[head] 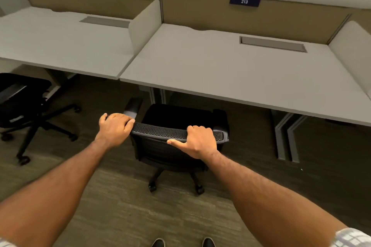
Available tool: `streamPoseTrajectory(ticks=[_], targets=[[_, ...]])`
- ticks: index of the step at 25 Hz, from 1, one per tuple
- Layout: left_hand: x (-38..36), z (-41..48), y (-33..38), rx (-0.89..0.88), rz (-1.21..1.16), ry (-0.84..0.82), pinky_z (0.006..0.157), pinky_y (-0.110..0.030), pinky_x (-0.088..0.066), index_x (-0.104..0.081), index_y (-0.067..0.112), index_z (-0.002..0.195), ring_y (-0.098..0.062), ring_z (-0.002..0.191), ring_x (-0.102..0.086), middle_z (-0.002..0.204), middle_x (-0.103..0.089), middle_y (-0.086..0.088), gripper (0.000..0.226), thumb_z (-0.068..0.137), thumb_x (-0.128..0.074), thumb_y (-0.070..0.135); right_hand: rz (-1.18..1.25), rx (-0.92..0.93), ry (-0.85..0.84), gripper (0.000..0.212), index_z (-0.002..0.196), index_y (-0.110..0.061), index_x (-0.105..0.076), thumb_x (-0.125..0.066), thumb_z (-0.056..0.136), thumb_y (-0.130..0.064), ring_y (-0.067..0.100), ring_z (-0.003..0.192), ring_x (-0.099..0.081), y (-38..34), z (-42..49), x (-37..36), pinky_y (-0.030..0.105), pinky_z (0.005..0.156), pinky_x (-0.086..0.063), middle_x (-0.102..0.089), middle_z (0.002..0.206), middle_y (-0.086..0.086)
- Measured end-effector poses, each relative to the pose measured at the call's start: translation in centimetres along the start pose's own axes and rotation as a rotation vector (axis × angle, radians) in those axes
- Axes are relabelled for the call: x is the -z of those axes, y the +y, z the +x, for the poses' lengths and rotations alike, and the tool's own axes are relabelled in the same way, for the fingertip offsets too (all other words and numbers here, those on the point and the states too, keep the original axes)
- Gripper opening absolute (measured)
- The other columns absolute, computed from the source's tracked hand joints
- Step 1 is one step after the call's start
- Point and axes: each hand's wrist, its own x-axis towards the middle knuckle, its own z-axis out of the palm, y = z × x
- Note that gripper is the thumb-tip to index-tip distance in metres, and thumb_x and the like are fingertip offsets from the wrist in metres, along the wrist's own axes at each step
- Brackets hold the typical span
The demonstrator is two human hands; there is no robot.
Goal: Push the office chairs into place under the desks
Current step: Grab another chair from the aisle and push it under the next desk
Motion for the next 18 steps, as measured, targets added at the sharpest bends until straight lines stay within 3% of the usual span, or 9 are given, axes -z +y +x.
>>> streamPoseTrajectory(ticks=[12,18], targets=[[2.6,4.4,-5.0,-0.177,-0.059,-0.116,0.122,-0.06,-0.015,-0.067,0.03,0.123,-0.02,0.131,-0.051,0.129,-0.066,0.002,0.04,0.105,-0.036,0.047,0.017,-0.148,-0.013,0.084,0.082,-0.019,-0.057,-0.029,0.078,-0.099,0.014,0.068,-0.057,-6.2,2.6,-0.2,0.04,0.074,-0.053,-0.058,0.073,-0.004],[2.4,4.5,-4.9,-0.204,-0.057,-0.141,0.121,-0.06,-0.018,-0.068,0.029,0.123,-0.018,0.125,-0.056,0.122,-0.068,0.004,0.045,0.104,-0.035,0.053,0.011,-0.181,-0.059,0.08,0.095,-0.019,-0.057,-0.034,0.082,-0.095,0.018,0.081,-0.056,-6.1,2.2,0.7,0.042,0.079,-0.05,-0.06,0.089,-0.001]])
